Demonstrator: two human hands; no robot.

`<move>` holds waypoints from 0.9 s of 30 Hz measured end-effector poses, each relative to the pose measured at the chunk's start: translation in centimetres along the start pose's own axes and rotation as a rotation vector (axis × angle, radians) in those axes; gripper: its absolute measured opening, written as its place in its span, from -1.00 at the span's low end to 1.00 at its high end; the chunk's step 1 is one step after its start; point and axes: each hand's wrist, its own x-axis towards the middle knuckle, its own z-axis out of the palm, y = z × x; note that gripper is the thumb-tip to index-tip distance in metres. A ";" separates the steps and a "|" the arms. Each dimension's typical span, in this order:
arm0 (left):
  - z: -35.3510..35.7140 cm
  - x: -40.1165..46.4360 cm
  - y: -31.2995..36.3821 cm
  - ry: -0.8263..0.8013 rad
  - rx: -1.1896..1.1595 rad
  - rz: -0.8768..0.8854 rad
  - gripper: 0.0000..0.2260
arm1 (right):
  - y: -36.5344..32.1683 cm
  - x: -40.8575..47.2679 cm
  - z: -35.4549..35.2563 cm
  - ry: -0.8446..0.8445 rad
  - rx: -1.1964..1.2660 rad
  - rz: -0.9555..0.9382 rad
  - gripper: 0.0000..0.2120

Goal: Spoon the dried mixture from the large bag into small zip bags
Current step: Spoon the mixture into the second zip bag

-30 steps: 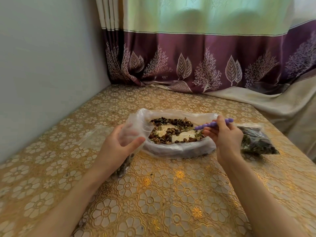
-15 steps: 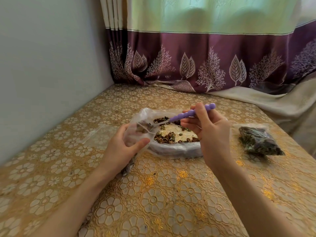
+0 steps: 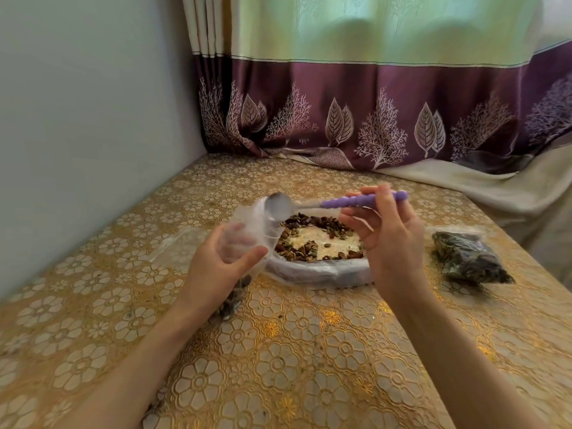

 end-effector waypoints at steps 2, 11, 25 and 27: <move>0.0 0.0 0.0 -0.003 0.011 0.007 -0.51 | 0.0 0.4 -0.9 0.086 -0.060 -0.035 -0.81; -0.2 0.1 -0.4 0.004 0.064 0.008 -0.42 | 1.8 1.5 -3.9 0.256 -0.264 0.038 -0.77; -0.2 0.1 -0.3 0.009 0.086 0.011 -0.44 | 2.6 1.3 -3.9 0.160 -0.427 0.164 -0.71; -0.2 0.1 -0.2 0.007 0.085 0.011 -0.44 | 2.7 1.2 -3.7 0.125 -0.396 0.218 -0.69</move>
